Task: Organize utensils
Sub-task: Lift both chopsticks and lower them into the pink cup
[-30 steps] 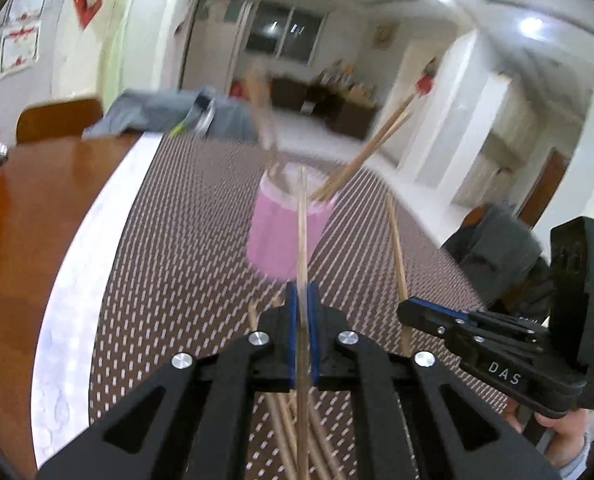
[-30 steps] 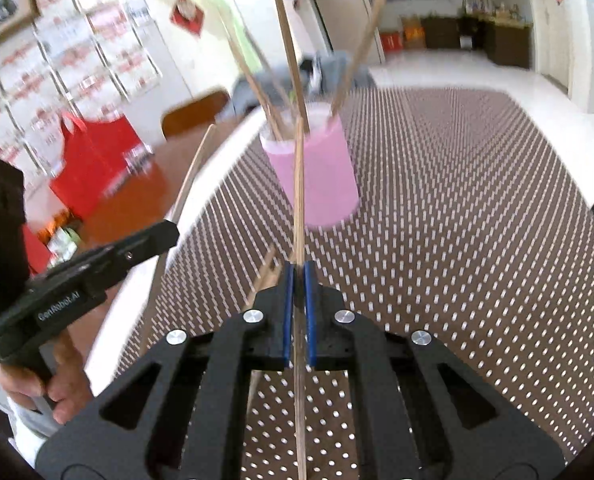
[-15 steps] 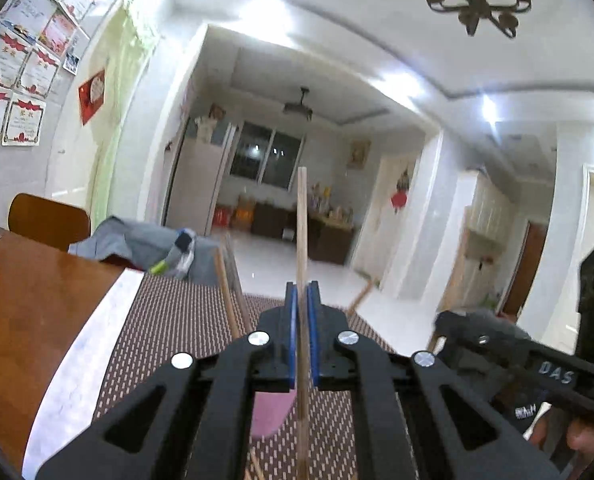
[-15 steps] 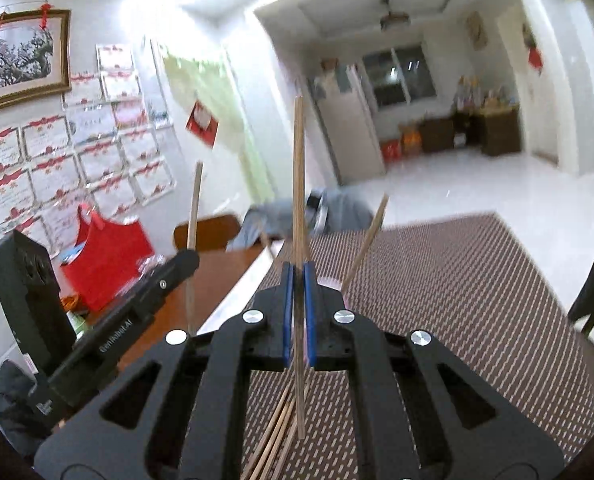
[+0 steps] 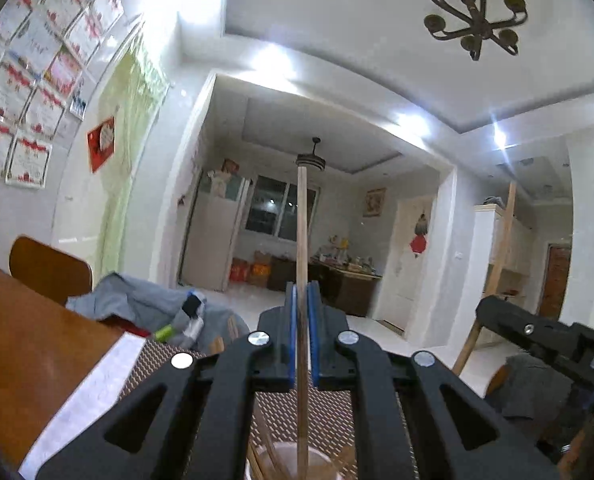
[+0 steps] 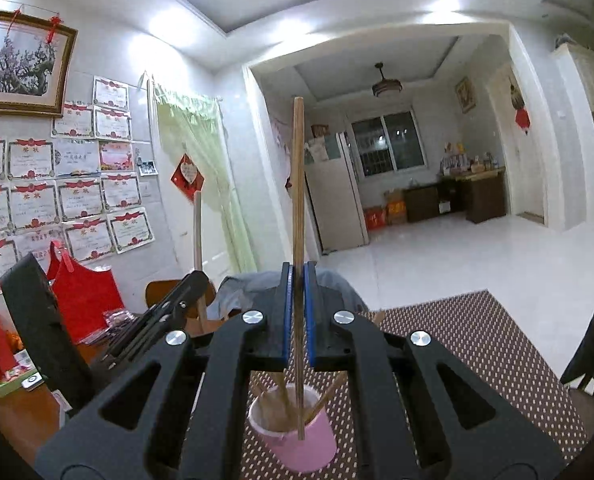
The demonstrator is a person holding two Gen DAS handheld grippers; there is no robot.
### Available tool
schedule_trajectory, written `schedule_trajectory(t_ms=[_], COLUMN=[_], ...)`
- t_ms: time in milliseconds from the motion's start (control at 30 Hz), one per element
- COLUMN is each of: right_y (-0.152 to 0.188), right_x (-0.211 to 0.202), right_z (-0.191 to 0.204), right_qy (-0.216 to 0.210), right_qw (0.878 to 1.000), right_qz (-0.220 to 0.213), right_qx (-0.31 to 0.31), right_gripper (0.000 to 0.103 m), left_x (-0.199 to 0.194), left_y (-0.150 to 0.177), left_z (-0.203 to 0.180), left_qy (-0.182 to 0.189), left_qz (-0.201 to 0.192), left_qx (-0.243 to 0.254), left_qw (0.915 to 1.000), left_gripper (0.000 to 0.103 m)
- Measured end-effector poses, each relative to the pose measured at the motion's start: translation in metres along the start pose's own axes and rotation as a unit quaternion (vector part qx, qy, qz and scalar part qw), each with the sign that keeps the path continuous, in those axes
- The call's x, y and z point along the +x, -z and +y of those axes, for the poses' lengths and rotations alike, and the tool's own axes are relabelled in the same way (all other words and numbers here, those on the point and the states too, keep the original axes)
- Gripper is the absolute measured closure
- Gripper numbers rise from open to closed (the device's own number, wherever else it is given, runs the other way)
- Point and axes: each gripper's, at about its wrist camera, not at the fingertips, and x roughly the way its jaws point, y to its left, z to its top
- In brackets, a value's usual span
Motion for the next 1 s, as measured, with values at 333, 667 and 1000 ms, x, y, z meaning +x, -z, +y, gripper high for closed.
schedule_trajectory(t_ms=[333,667,1000], right_y=[0.016,0.026,0.025], right_x=[0.029,0.033,0.027], right_z=[-0.007,-0.011,-0.002], right_qy=[-0.005,-0.016,-0.02], right_qw=[1.0,0.999,0.998], right_qz=[-0.002,0.027,0.051], right_qx=[0.002,0.007,0.0], right_gripper=[0.097,0.097,0.097], left_x=[0.027,0.025,0.008], left_y=[0.01,0.027,0.024], left_z=[0.009,0.009,0.002], left_qy=[-0.022,-0.02,-0.017], left_qz=[-0.027,0.007,0.048], left_qx=[-0.014,-0.008,0.008], left_qw=[0.9993,0.9997,0.9987], left_gripper=[0.097,0.097,0.074])
